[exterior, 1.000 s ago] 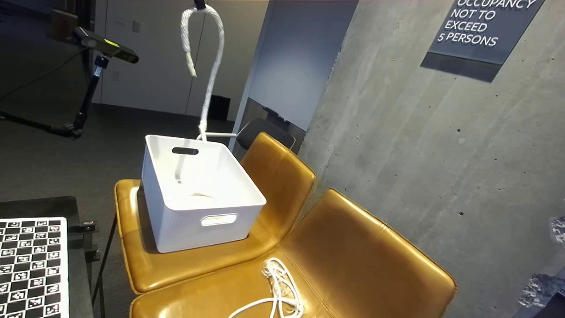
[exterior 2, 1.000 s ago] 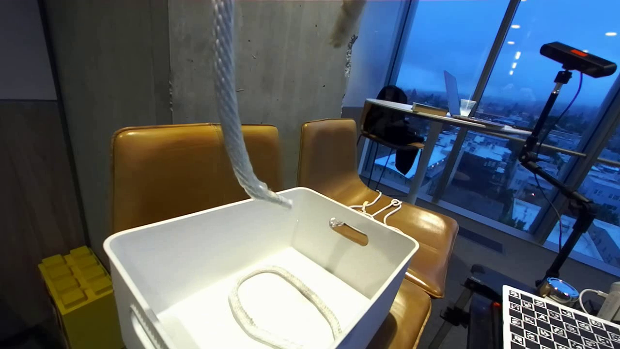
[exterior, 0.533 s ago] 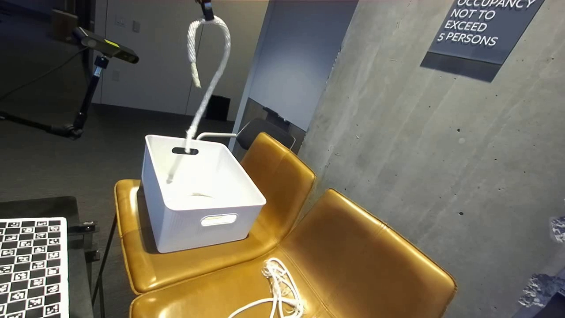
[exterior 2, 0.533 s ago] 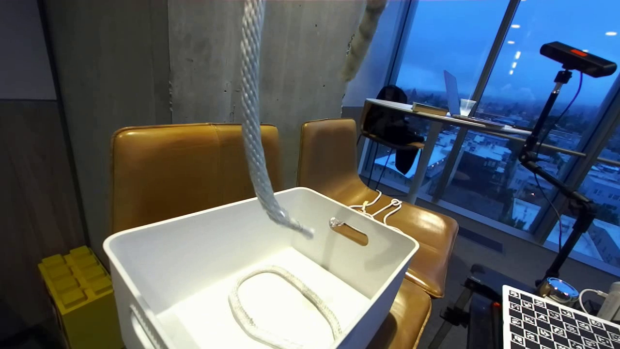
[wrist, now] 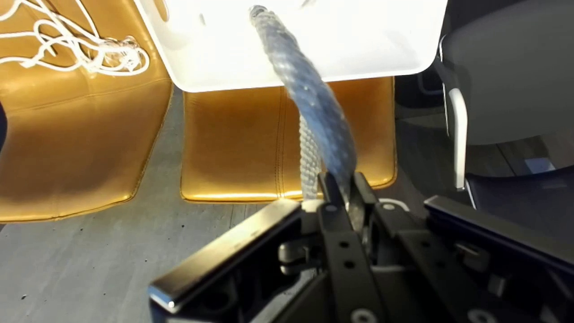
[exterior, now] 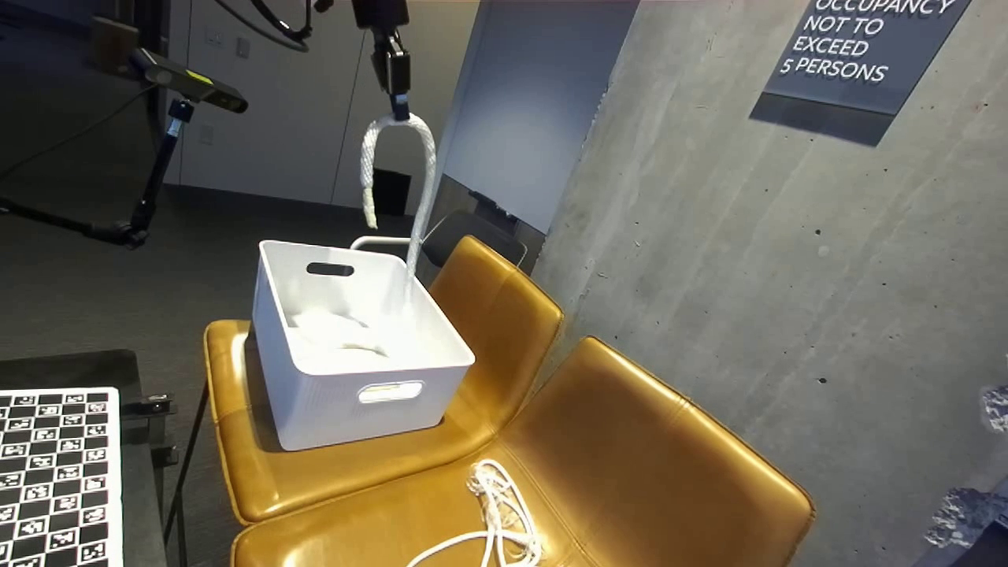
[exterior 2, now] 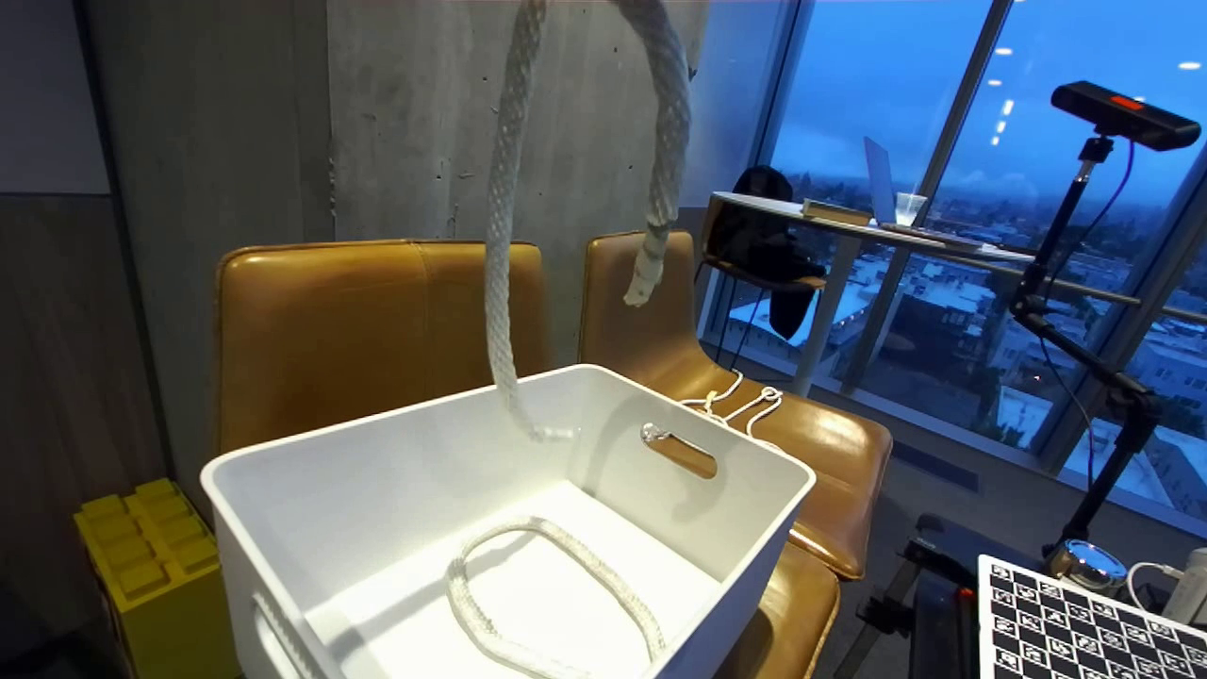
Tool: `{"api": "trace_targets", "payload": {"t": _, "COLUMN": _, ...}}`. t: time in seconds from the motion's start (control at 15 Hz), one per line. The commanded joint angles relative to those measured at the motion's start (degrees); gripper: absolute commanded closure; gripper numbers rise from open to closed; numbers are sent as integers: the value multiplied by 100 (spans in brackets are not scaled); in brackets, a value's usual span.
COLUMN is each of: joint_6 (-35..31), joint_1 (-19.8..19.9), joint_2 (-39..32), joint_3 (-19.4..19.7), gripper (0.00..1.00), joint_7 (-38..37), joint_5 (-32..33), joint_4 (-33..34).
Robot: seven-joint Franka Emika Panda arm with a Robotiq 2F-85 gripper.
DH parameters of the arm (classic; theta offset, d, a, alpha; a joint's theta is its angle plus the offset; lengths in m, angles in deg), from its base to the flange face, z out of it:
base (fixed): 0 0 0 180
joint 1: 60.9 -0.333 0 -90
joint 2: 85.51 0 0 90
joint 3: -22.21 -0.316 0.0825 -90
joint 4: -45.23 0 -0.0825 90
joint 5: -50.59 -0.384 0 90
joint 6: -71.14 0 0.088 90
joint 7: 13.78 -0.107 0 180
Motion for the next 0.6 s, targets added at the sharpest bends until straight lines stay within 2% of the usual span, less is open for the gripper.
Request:
{"api": "trace_targets", "payload": {"t": 0.0, "joint_6": -94, "joint_1": -47, "joint_2": -40, "joint_3": 103, "gripper": 97, "joint_7": 83, "joint_5": -126, "joint_4": -100}}
{"api": "trace_targets", "payload": {"t": 0.33, "joint_6": -86, "joint_1": -60, "joint_2": -113, "joint_3": 141, "gripper": 97, "joint_7": 51, "joint_5": -96, "joint_4": -223}}
{"api": "trace_targets", "payload": {"t": 0.4, "joint_6": -82, "joint_1": -64, "joint_2": -117, "joint_3": 145, "gripper": 84, "joint_7": 40, "joint_5": -94, "joint_4": -259}}
{"api": "trace_targets", "payload": {"t": 0.47, "joint_6": -69, "joint_1": -69, "joint_2": -114, "joint_3": 144, "gripper": 64, "joint_7": 40, "joint_5": -99, "joint_4": -299}}
{"api": "trace_targets", "payload": {"t": 0.53, "joint_6": -67, "joint_1": -71, "joint_2": -107, "joint_3": 144, "gripper": 56, "joint_7": 48, "joint_5": -87, "joint_4": -342}}
